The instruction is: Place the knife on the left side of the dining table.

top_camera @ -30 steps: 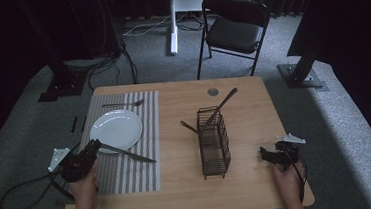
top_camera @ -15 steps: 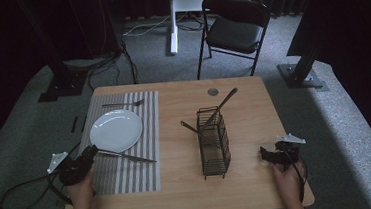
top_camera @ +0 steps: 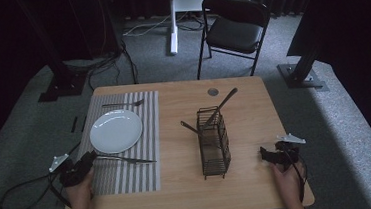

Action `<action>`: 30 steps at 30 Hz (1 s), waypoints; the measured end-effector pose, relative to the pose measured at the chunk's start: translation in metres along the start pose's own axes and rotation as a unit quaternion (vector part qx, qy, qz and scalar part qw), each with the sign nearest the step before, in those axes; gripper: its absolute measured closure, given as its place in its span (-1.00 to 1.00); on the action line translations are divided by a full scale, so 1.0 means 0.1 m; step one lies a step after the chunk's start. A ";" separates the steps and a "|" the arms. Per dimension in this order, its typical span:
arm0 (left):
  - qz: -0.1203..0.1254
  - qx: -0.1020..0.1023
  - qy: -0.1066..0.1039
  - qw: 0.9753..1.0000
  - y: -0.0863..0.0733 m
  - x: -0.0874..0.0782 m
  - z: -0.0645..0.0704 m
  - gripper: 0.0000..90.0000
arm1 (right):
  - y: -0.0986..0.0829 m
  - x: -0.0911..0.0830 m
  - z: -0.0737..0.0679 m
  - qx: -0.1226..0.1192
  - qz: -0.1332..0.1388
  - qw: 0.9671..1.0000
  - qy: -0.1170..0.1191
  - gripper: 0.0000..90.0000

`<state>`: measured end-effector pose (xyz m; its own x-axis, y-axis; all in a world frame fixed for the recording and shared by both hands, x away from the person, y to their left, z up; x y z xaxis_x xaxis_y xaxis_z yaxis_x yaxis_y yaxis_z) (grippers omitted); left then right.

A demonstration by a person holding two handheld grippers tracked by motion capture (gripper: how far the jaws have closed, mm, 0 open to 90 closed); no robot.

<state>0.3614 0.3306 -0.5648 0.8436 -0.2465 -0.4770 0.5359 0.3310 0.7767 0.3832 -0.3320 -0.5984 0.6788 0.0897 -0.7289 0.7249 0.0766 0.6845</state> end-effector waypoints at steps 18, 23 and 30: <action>-0.061 0.028 0.046 0.997 -0.11 0.15 -0.05 0.26 | 0.00 0.00 0.00 0.000 0.000 1.000 0.000 -0.73; -0.057 0.034 0.045 0.997 -0.12 0.11 -0.04 0.06 | 0.00 0.00 0.00 0.000 0.000 1.000 0.000 -0.73; -0.059 0.075 0.054 0.994 -0.16 0.06 0.01 -0.10 | 0.00 0.00 0.00 0.000 0.000 1.000 0.000 -0.73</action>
<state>0.3579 0.3223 -0.5800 0.7788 -0.1724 -0.6031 0.6264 0.1635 0.7622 0.3832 -0.3320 -0.5984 0.6789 0.0896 -0.7287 0.7248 0.0769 0.6847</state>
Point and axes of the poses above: each handheld gripper's, and its own axes: x roughly forward along the jaws, y roughly out of its top, z roughly to its right, the point moved 7 cm from there along x, roughly forward along the jaws, and after that the axes turned 3 degrees about -z, right-handed, at the moved point
